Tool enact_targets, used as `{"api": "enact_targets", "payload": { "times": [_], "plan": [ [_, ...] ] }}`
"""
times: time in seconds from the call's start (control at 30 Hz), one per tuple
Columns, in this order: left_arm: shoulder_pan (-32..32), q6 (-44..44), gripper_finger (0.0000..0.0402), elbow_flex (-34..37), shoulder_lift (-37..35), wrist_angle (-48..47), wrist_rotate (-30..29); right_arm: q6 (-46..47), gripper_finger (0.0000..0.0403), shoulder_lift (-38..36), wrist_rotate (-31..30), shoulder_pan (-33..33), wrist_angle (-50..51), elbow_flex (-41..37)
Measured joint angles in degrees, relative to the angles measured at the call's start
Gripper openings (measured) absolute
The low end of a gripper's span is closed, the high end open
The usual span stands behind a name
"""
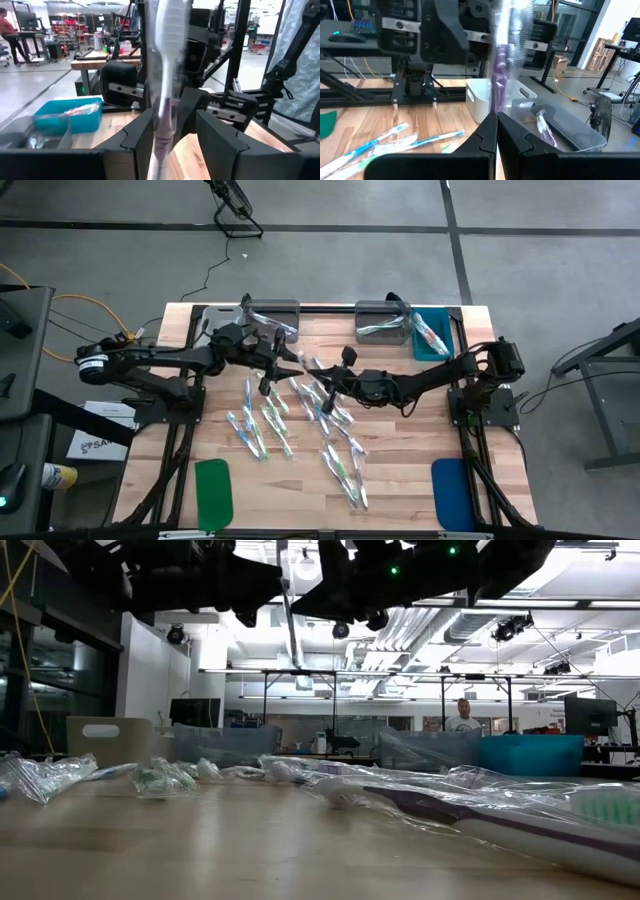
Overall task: Pick & Place Toothbrushes
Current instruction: Put the violet toothbrush into the left black bin
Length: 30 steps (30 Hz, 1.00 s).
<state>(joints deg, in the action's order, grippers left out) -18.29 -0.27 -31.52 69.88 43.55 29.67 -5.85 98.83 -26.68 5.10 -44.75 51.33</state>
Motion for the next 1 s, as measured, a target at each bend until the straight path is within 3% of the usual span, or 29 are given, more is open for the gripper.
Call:
{"api": "enact_targets", "payload": {
  "times": [0.23,0.5,0.63,0.8,1.0],
  "plan": [
    [0.0,0.1,0.0128,-0.1,0.5,-0.1,-0.6,1.5,0.0002,0.0,-0.2,0.0,1.4,0.0],
    [-0.1,2.6,0.0019,-0.1,0.5,-0.2,-1.0,1.5,0.0002,0.0,-0.2,0.0,1.5,0.0],
    [-0.1,3.8,0.0025,-0.1,0.5,-0.7,-0.9,1.8,0.0009,0.0,-0.3,0.8,1.7,0.0],
    [-2.2,7.5,0.0017,-0.1,-0.8,-5.4,-0.5,6.3,0.0046,-2.1,-2.6,2.5,7.2,0.0],
    [-9.6,15.2,0.0017,-0.9,-4.0,-16.2,-0.9,13.6,0.0115,-7.6,-7.7,4.7,20.9,0.0]
  ]
}}
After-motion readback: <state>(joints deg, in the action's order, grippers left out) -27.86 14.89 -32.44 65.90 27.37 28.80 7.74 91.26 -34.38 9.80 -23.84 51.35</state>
